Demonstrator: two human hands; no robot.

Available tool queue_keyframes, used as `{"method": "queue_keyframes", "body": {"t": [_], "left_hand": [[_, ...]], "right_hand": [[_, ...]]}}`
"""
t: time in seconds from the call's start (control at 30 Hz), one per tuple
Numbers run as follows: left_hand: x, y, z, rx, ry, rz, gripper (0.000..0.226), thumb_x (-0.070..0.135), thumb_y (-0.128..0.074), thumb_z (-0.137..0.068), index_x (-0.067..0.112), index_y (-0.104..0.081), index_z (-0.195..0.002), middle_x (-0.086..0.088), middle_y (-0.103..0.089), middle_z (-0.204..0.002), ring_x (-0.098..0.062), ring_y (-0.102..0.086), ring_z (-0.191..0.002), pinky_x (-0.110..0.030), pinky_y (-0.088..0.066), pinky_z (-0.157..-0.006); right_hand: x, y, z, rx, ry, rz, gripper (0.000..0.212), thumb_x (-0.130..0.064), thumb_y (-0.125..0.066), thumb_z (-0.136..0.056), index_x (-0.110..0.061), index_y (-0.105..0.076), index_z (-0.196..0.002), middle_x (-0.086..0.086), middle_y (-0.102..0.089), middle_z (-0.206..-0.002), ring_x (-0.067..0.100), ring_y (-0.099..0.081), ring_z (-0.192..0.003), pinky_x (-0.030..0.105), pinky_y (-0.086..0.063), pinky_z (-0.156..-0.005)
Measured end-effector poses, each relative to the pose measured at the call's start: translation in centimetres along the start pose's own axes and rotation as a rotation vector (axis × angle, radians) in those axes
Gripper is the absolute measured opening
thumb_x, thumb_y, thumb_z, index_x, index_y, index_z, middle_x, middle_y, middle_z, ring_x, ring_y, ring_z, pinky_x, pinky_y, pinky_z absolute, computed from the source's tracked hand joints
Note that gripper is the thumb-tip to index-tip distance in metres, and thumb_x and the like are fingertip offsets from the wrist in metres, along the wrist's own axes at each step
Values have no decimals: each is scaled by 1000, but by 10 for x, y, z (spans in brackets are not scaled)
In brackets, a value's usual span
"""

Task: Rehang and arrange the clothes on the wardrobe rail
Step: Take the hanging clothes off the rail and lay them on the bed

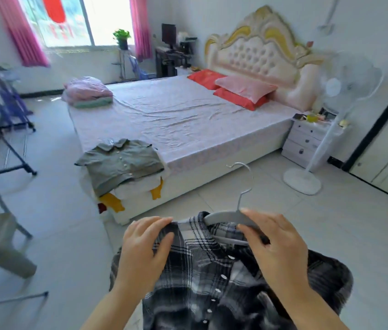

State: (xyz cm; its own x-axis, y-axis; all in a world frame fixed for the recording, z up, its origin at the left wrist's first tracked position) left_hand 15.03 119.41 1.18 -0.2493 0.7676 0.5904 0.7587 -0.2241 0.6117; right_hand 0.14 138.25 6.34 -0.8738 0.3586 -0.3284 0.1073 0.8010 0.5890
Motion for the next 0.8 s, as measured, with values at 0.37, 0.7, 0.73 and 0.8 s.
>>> {"method": "queue_keyframes", "body": {"t": [0.37, 0.7, 0.73, 0.8], "left_hand": [[-143, 6, -115, 151, 218, -174, 41, 44, -43, -81, 22, -65, -109, 17, -55, -105, -10, -52, -100, -40, -47, -88], [-250, 3, -247, 177, 388, -263, 46, 45, -42, -79, 25, -62, -115, 11, -60, -110, -14, -54, -105, -45, -46, -93], [-263, 2, -260, 177, 394, -266, 46, 45, -42, -79, 25, -62, -115, 9, -62, -110, -14, -55, -105, -45, -46, -93], [-294, -1, -286, 180, 411, -270, 45, 45, -42, -79, 25, -61, -115, 7, -62, -110, -16, -55, -105, -46, -45, -93]], "right_hand": [[-1, -221, -142, -144, 80, -377, 29, -25, -75, -72, -28, -69, -100, -9, -66, -86, 9, -60, -71, 20, -47, -64], [-10, -396, -284, -317, 98, -519, 34, -17, -79, -70, -30, -71, -100, -17, -58, -86, 4, -56, -70, 12, -43, -68], [-12, -413, -295, -324, 100, -532, 33, -16, -79, -70, -30, -71, -100, -18, -57, -86, 6, -57, -72, 12, -43, -67], [-17, -450, -317, -338, 98, -531, 33, -15, -79, -71, -29, -71, -100, -18, -56, -85, 8, -57, -75, 9, -42, -61]]}}
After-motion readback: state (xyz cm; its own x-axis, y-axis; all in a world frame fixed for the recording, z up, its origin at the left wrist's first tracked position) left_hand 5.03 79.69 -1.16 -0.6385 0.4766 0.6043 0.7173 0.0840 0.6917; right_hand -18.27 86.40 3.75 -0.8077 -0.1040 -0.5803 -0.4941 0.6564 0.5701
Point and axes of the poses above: each hand's wrist, its own z-axis away from the middle knuckle, its own y-axis out of the back of the hand, x = y × z, the point moved 8 cm from there along -z, towards the middle knuckle
